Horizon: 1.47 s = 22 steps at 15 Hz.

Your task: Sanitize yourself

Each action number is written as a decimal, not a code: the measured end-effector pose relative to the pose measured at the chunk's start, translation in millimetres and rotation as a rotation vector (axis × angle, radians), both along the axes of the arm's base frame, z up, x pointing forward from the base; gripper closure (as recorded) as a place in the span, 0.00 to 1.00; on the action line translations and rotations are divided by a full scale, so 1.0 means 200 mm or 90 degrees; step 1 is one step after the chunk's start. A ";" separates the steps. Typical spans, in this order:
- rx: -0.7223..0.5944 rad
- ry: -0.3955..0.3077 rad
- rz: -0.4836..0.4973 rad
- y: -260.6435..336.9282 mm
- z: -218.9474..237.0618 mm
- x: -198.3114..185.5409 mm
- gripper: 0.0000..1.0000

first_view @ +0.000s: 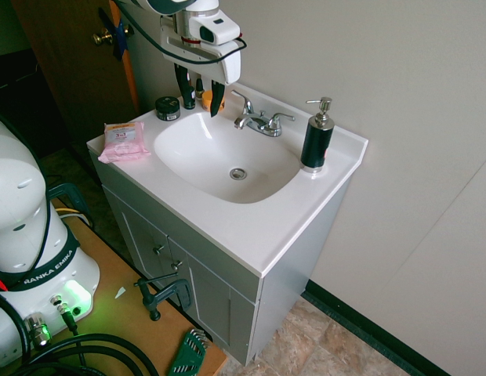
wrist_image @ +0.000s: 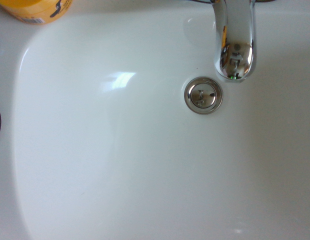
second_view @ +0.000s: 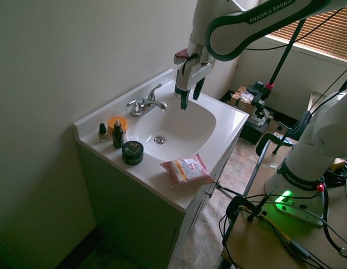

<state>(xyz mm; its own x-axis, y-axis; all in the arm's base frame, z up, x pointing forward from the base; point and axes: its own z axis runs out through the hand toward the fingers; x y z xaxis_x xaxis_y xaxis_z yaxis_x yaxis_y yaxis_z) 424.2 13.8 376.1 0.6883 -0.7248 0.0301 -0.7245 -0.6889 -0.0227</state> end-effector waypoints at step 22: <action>0.009 -0.071 -0.212 -0.92 0.48 0.71 1.00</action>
